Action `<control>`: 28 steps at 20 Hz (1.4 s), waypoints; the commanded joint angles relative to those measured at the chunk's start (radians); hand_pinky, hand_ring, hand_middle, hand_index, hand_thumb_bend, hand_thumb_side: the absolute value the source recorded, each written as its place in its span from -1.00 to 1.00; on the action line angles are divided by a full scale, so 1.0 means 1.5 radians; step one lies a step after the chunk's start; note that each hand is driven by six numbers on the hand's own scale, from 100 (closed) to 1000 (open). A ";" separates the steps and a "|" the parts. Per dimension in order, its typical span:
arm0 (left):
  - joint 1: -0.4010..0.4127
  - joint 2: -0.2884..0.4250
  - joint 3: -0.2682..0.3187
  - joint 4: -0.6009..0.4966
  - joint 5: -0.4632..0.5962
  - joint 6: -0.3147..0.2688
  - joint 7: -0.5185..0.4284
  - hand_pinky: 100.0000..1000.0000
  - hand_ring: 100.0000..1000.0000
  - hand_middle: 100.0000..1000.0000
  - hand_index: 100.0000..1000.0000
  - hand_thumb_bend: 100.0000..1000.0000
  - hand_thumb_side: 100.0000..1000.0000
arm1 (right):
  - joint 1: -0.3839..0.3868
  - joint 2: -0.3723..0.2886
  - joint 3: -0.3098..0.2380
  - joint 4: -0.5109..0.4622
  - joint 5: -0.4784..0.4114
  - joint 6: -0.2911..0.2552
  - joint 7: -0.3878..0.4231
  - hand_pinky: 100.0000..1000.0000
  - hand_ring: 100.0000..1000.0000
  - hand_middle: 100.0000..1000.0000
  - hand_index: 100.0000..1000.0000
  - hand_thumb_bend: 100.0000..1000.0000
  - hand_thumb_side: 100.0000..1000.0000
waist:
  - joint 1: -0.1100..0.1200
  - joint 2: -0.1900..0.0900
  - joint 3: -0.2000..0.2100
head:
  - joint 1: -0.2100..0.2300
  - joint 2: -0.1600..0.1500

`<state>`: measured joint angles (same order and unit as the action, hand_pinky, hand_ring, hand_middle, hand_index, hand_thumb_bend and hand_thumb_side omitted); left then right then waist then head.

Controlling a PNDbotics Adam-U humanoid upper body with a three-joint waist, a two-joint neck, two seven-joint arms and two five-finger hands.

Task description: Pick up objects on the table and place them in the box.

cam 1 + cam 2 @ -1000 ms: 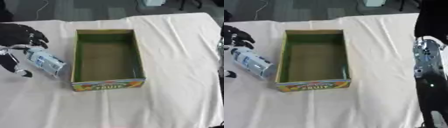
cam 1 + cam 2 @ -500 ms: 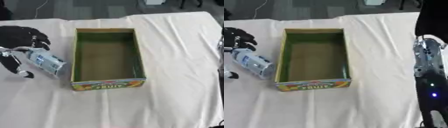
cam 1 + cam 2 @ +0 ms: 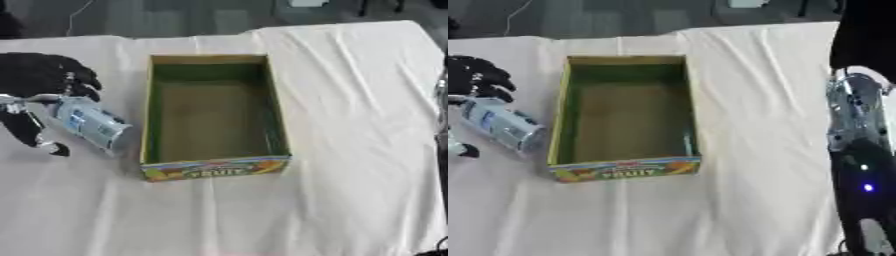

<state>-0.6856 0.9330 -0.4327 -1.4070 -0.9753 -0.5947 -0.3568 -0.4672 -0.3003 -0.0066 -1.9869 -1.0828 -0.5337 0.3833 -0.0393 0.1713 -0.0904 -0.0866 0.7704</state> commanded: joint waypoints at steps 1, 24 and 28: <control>-0.010 0.008 0.006 0.001 -0.002 0.000 0.001 0.87 0.93 0.68 0.72 0.08 0.05 | -0.014 -0.002 0.000 -0.009 -0.002 0.002 -0.002 -0.55 -0.27 -0.15 0.26 -1.00 0.81 | 0.003 -0.007 -0.001 | 0.006 0.000; -0.002 0.005 0.022 0.044 -0.045 0.002 0.027 0.85 0.91 0.66 0.70 -0.08 0.05 | -0.056 0.022 0.003 -0.009 -0.011 0.022 -0.021 -0.55 -0.28 -0.16 0.26 -1.00 0.82 | 0.010 0.014 -0.026 | 0.041 0.000; 0.000 0.004 0.026 0.054 -0.052 0.008 0.022 0.84 0.90 0.65 0.69 -0.11 -0.02 | -0.061 0.026 0.004 -0.009 -0.013 0.025 -0.023 -0.55 -0.28 -0.16 0.26 -1.00 0.82 | 0.009 0.017 -0.030 | 0.050 0.000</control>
<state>-0.6796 0.9238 -0.4140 -1.3236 -1.0441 -0.5877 -0.3241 -0.5367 -0.2563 -0.0008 -1.9869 -1.0998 -0.5001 0.3504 -0.0279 0.2091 -0.1348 -0.0222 0.7704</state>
